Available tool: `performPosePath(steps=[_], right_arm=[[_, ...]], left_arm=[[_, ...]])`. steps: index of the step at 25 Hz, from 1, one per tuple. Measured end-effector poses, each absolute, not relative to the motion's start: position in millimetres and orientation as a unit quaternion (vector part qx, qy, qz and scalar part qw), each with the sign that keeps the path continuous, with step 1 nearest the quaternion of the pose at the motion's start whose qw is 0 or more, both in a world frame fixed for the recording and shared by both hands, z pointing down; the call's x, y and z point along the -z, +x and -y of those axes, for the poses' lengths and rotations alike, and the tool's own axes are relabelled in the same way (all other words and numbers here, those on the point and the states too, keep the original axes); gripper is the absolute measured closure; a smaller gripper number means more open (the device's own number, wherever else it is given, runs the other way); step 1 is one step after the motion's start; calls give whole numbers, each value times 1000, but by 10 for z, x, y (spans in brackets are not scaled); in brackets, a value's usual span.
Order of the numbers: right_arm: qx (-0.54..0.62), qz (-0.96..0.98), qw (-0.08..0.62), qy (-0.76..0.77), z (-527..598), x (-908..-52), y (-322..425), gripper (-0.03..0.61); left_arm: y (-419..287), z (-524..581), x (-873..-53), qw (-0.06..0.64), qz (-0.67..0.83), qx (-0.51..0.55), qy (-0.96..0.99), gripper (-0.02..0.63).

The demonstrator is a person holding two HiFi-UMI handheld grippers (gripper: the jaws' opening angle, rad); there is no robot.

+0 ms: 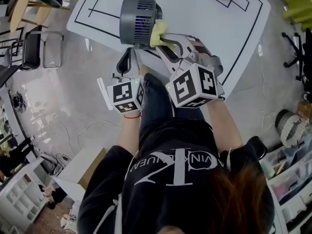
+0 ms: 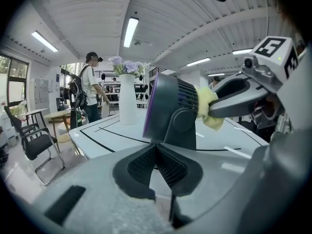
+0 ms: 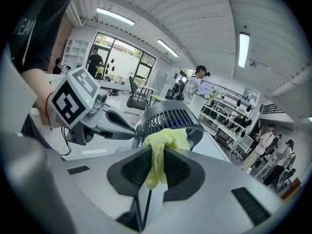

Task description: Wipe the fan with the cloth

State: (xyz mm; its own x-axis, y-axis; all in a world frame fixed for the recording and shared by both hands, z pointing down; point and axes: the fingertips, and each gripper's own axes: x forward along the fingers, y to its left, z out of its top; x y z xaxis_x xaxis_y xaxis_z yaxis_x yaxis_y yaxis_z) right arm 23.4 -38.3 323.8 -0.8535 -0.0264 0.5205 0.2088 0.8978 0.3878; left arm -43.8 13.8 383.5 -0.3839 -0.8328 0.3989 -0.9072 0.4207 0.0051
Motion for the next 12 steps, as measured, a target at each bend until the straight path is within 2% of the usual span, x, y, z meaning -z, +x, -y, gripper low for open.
performPosePath(steps=[12], right_arm=[[144,965,220,-1,501,-2919,359,515]], left_arm=[[-461,-155,-3584,154,817,-109,545,612]])
